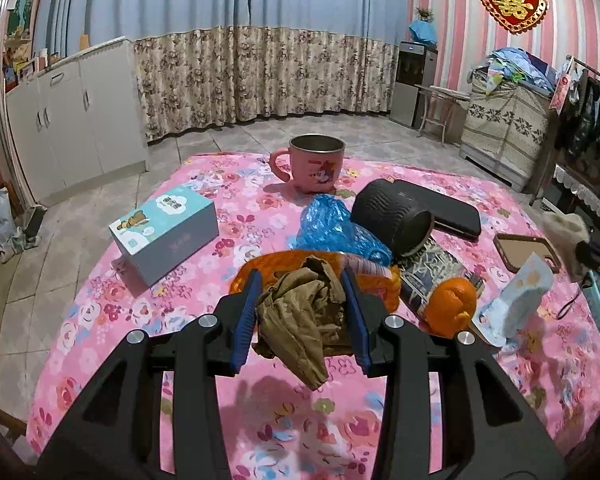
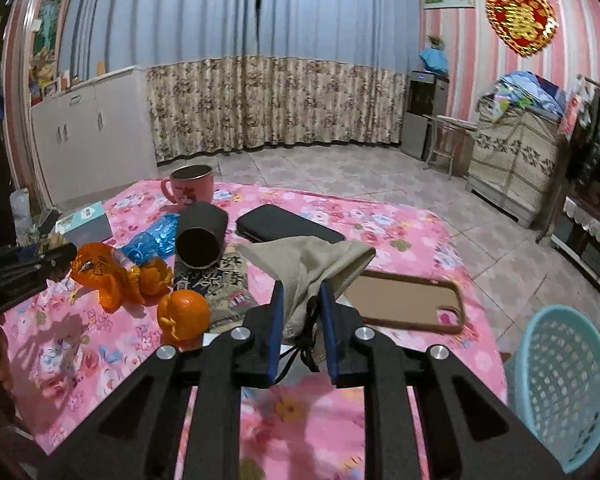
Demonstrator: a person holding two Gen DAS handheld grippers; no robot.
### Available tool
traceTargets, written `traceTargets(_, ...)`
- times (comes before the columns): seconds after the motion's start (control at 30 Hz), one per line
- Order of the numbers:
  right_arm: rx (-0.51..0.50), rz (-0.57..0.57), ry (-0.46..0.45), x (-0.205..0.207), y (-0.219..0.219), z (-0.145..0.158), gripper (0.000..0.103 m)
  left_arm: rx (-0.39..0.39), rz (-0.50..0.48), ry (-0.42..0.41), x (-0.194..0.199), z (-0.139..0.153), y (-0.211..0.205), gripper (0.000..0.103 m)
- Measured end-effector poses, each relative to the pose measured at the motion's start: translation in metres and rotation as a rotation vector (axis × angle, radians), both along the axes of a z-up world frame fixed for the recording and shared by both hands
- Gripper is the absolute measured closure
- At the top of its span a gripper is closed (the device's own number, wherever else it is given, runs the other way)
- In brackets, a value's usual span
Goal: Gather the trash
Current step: 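Carry the brown paper in the left tool and beige pouch in the right toward the blue basket, then open the left tool over the basket while the right tool holds the pouch above it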
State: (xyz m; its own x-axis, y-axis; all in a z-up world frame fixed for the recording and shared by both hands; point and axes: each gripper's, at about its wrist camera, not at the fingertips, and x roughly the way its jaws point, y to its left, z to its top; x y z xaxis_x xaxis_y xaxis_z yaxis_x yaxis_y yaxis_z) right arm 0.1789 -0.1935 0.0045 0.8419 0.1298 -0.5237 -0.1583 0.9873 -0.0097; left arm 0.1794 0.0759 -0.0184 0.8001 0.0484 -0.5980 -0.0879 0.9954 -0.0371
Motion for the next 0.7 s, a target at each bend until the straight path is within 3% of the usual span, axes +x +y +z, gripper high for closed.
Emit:
traceTargets(0.3, 0.046, -0.105, 0.008, -0.049, -0.066, 0.013, 0.085, 0.064, -0.073, -0.017, -0.022, 0.009, -0.030, 0.064)
traceTargets(0.7, 0.064, -0.216, -0.017, -0.075, -0.131, 0.013, 0.085, 0.038, -0.206, -0.056, -0.032, 0.036, -0.109, 0.064)
